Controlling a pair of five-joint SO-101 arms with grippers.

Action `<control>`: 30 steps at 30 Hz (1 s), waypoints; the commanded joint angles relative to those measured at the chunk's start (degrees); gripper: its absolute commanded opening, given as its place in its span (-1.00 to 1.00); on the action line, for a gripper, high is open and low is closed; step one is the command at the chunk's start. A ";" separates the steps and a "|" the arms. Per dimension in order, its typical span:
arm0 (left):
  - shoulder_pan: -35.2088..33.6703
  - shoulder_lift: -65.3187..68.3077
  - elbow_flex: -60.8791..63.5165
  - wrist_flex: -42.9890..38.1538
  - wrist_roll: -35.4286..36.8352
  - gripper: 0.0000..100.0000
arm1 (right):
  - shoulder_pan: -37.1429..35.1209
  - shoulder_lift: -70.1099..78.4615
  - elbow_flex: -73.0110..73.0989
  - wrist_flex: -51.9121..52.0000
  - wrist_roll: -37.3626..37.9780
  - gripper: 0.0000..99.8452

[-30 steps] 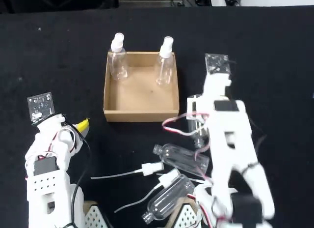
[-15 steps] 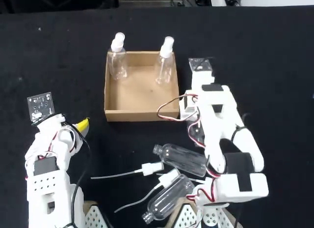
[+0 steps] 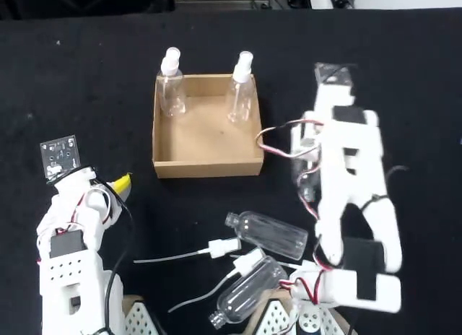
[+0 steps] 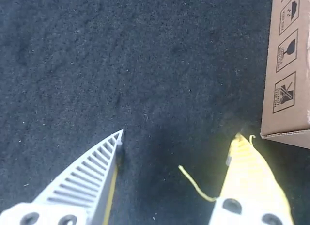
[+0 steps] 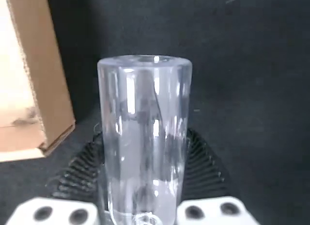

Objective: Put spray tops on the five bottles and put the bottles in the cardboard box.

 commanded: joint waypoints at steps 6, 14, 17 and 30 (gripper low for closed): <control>0.57 0.26 -0.66 -1.23 0.18 -0.38 | 22.86 -0.22 -5.58 1.93 3.78 -0.97; 0.57 0.26 -0.66 -1.23 0.18 -0.38 | 29.54 10.24 -5.05 3.69 -5.63 -0.71; 0.57 0.26 -0.66 -1.23 0.18 -0.38 | 27.08 11.47 -5.41 4.92 -1.23 -0.51; 0.57 0.26 -0.66 -1.23 0.18 -0.38 | 23.21 11.56 -26.15 30.15 38.33 -0.47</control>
